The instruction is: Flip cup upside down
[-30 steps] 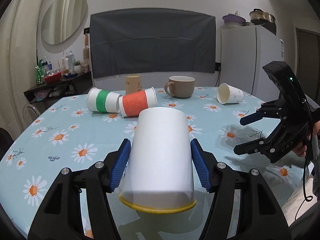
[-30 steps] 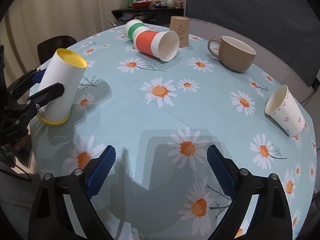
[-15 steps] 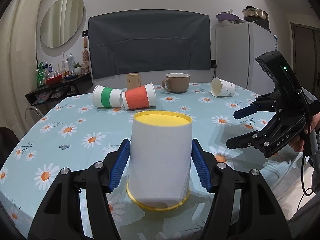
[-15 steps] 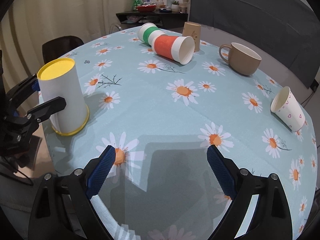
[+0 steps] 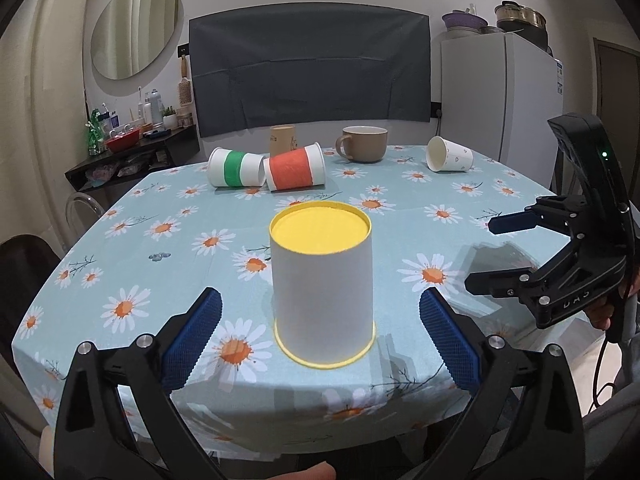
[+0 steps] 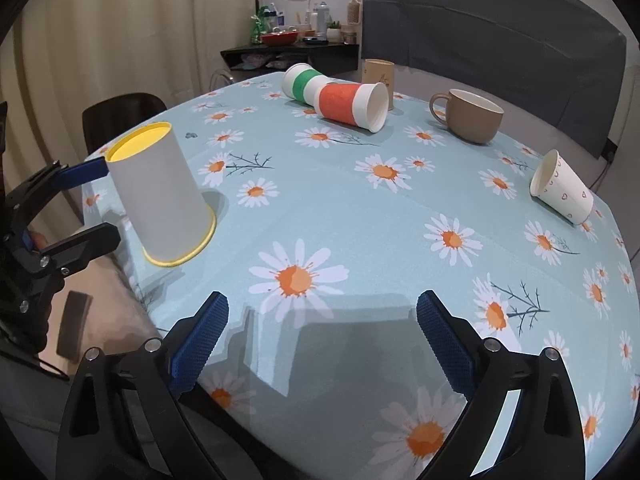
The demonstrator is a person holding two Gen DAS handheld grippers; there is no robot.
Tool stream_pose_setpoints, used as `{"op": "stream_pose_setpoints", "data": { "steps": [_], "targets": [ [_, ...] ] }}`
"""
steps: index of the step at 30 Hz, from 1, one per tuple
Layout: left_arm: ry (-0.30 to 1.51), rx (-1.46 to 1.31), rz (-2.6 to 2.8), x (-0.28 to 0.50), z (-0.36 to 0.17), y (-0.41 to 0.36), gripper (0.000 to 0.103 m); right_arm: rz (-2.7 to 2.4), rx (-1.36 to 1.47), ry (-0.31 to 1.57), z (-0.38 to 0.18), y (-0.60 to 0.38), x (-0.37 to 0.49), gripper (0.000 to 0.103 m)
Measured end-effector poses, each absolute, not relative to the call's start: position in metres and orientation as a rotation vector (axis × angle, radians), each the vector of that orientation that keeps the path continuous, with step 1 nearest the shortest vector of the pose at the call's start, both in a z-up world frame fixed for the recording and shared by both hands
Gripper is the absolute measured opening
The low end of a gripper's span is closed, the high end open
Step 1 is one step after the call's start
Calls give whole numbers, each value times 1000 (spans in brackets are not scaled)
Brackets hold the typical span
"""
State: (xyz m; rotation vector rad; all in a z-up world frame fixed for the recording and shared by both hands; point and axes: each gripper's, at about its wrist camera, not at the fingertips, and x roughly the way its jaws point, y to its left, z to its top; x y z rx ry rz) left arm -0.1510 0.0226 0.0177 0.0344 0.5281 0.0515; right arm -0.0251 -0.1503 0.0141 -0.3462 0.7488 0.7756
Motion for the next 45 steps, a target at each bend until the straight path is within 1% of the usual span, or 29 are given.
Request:
{"op": "stream_pose_setpoints", "data": {
  "steps": [2,4,9,16,20,28,45],
  "targets": [
    [536,48,57,-156,15,21,97,754,-324,717,15,-152,-38,91],
    [536,64,68,-162,13,20,97,740,-293,680,15,-156,-51,94],
    [537,26,60,-175,10,21,97,688,-257,649,12,-160,-77,94],
    [506,2,101,-187,10,26,97,579,-136,568,17,-177,-108,95],
    [506,-10,95,-189,10,26,97,551,-158,510,24,-178,-118,95],
    [513,5,105,-189,8,21,97,580,-219,512,21,-171,-126,95],
    [541,-17,152,-185,4,26,97,614,-213,551,17,-170,-123,95]
  ]
}}
